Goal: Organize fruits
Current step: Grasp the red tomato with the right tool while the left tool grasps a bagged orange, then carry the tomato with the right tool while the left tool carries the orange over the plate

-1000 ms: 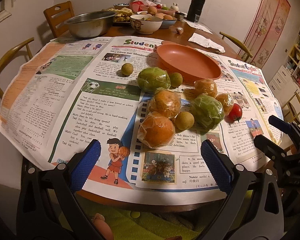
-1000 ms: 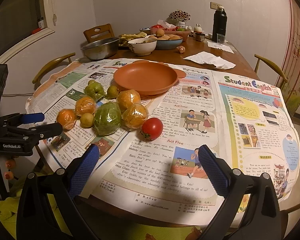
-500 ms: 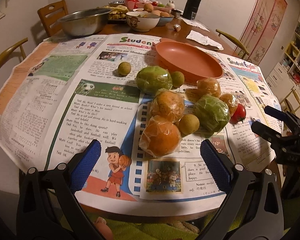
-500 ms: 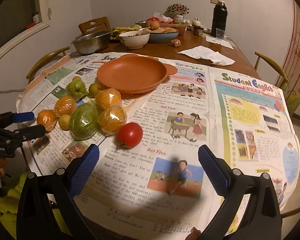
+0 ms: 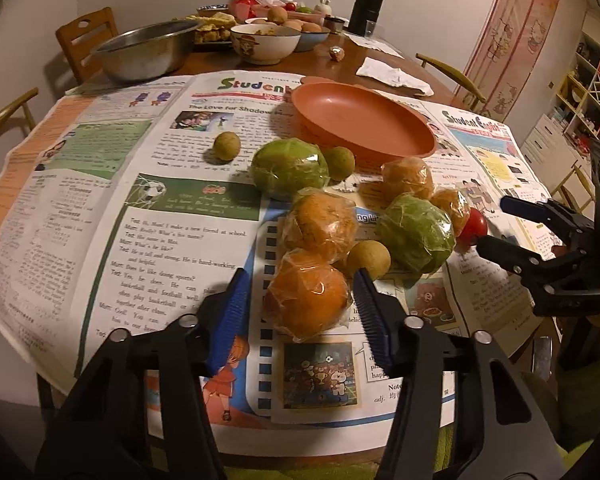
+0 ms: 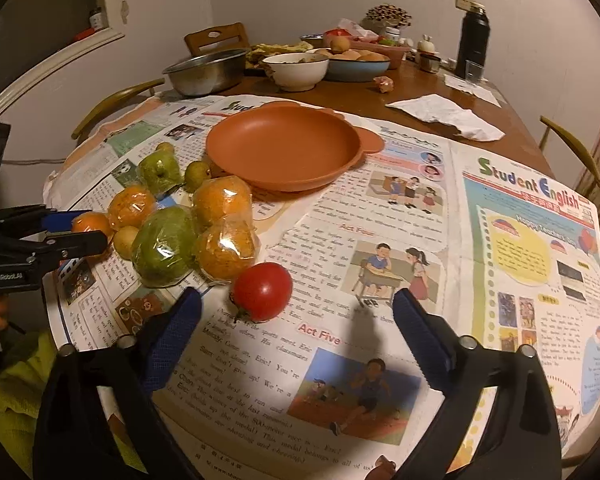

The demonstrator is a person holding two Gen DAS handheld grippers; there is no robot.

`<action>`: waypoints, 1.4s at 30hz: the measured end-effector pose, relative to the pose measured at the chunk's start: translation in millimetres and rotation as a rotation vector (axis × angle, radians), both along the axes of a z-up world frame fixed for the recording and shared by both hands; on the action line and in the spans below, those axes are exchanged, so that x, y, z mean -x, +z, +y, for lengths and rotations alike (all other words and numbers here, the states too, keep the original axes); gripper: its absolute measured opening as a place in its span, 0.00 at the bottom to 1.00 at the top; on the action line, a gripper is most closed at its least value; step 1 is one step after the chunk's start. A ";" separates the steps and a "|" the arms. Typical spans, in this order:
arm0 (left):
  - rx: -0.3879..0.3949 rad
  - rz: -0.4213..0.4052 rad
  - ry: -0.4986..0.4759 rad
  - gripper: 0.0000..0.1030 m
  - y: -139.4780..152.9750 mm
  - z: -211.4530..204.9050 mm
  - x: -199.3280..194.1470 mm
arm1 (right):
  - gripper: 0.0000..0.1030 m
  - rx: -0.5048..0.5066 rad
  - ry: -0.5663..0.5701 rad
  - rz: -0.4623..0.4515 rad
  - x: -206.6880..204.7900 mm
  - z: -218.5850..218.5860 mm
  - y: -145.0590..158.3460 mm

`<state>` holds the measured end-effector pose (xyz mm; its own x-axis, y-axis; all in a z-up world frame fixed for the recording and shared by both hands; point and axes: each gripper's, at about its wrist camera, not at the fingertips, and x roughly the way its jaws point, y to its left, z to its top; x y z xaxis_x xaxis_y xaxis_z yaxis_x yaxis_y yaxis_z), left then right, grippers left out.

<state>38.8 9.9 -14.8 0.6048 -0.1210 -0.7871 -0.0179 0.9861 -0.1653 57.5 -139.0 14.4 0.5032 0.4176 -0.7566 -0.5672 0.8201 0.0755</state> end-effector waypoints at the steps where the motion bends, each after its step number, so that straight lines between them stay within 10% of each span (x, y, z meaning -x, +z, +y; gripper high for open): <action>1: 0.001 0.001 0.000 0.40 -0.5 0.1 -0.8 | 0.68 0.003 0.012 0.003 -0.1 1.3 -0.7; 16: 0.024 0.017 -0.015 0.34 -5.8 2.8 -7.7 | 0.32 -0.011 0.139 0.004 -3.9 11.9 -5.2; 42: 0.085 -0.055 -0.015 0.31 29.3 20.1 -13.2 | 0.31 -0.072 0.060 -0.025 -13.9 -23.9 8.6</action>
